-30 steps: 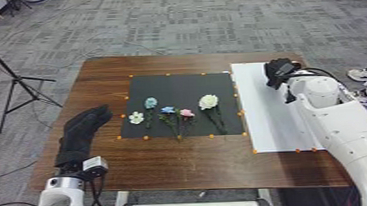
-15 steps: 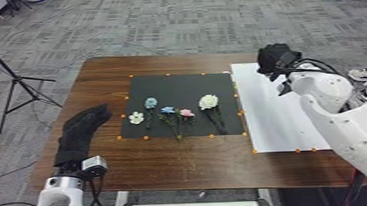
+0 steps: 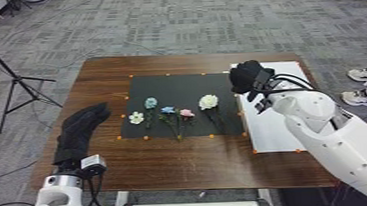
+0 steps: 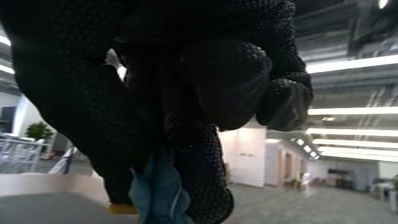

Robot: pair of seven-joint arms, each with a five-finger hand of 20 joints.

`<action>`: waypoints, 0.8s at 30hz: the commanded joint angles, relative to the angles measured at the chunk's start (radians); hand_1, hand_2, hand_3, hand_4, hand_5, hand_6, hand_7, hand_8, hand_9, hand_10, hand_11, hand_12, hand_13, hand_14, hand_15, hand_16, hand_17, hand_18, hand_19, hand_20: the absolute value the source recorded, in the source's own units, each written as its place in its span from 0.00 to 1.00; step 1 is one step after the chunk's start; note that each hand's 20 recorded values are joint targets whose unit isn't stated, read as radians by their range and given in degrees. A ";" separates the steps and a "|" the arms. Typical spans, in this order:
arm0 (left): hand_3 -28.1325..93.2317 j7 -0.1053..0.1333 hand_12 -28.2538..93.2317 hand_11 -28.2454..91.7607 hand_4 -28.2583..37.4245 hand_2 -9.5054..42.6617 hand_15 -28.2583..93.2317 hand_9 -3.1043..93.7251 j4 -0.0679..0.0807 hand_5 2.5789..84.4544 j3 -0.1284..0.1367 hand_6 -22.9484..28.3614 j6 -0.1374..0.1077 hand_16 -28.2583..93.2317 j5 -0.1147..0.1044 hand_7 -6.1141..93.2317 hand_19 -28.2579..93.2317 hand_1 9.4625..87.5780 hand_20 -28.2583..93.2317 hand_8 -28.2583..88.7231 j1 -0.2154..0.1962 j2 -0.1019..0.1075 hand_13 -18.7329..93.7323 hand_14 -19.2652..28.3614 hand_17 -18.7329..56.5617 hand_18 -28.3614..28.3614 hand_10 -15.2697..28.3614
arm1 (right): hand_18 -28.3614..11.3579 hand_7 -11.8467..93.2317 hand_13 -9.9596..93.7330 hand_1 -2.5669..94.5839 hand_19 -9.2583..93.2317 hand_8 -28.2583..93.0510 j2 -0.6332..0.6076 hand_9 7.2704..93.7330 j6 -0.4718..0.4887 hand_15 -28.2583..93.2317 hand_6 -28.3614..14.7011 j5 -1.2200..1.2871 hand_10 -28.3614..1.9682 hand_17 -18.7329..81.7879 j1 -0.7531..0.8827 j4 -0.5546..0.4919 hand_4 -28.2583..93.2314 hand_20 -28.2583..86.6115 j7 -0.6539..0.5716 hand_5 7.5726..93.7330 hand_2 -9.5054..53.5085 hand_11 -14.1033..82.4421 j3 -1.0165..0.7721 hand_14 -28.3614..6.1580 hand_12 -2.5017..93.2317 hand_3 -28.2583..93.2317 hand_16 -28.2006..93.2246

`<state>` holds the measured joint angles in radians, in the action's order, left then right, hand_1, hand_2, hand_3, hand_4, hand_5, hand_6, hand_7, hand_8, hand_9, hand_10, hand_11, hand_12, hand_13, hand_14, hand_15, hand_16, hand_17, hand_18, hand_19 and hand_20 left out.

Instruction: Arrange flowers

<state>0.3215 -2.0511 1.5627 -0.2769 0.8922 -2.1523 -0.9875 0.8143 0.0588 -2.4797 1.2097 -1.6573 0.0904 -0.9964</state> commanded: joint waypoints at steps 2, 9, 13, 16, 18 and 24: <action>0.81 -0.008 0.35 0.41 0.19 0.09 0.38 0.56 -0.007 0.59 0.000 0.47 0.013 0.24 0.000 0.27 0.29 0.24 0.38 0.18 -0.001 0.003 0.53 0.74 0.32 0.70 0.64 | 0.11 0.39 0.92 0.62 0.93 0.23 0.003 0.96 0.026 0.82 0.71 0.000 0.66 0.61 0.060 -0.025 0.01 0.75 0.014 0.82 0.01 0.31 -0.009 0.69 0.32 0.75 0.53; 0.81 -0.013 0.35 0.41 0.19 0.09 0.38 0.56 -0.010 0.59 0.003 0.47 0.013 0.24 0.001 0.27 0.29 0.24 0.38 0.18 -0.009 0.003 0.53 0.74 0.32 0.70 0.64 | 0.12 0.39 0.92 0.62 0.93 0.23 0.029 0.96 0.035 0.82 0.72 0.010 0.67 0.61 0.101 -0.023 0.01 0.75 0.004 0.82 0.01 0.31 -0.013 0.69 0.32 0.75 0.53; 0.81 -0.014 0.35 0.41 0.19 0.09 0.38 0.56 -0.010 0.59 0.003 0.47 0.018 0.24 0.002 0.27 0.29 0.24 0.38 0.18 -0.009 0.004 0.53 0.74 0.32 0.70 0.64 | 0.12 0.39 0.92 0.62 0.93 0.23 0.057 0.97 0.035 0.82 0.72 0.018 0.67 0.61 0.103 -0.014 0.01 0.74 -0.021 0.82 0.01 0.30 -0.003 0.69 0.32 0.76 0.53; 0.81 -0.016 0.35 0.41 0.19 0.09 0.38 0.56 -0.009 0.59 0.001 0.47 0.018 0.24 0.003 0.27 0.29 0.24 0.38 0.18 -0.007 0.004 0.53 0.74 0.32 0.70 0.64 | 0.11 0.39 0.92 0.62 0.93 0.23 0.070 0.97 0.028 0.82 0.72 0.017 0.68 0.61 0.099 -0.010 0.01 0.74 -0.036 0.82 0.01 0.30 0.010 0.68 0.32 0.76 0.53; 0.81 -0.017 0.35 0.41 0.19 0.09 0.38 0.56 -0.009 0.59 0.000 0.47 0.020 0.24 0.002 0.26 0.29 0.24 0.38 0.18 -0.004 0.006 0.53 0.74 0.32 0.70 0.64 | 0.11 0.39 0.92 0.61 0.93 0.23 0.072 0.97 0.034 0.82 0.72 0.018 0.68 0.61 0.099 -0.012 0.02 0.74 -0.036 0.82 0.01 0.30 0.010 0.68 0.32 0.76 0.53; 0.81 -0.020 0.35 0.41 0.19 0.09 0.38 0.56 -0.009 0.59 0.002 0.47 0.017 0.24 0.002 0.27 0.29 0.24 0.38 0.18 -0.004 0.006 0.53 0.74 0.32 0.70 0.64 | 0.11 0.40 0.92 0.58 0.93 0.23 0.070 0.95 0.063 0.83 0.72 0.035 0.67 0.61 0.097 -0.014 0.05 0.74 -0.043 0.80 0.01 0.31 0.001 0.68 0.31 0.76 0.53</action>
<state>0.3117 -2.0516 1.5636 -0.2708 0.8922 -2.1511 -0.9831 0.8793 0.0905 -2.4558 1.3077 -1.6674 0.0616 -0.9845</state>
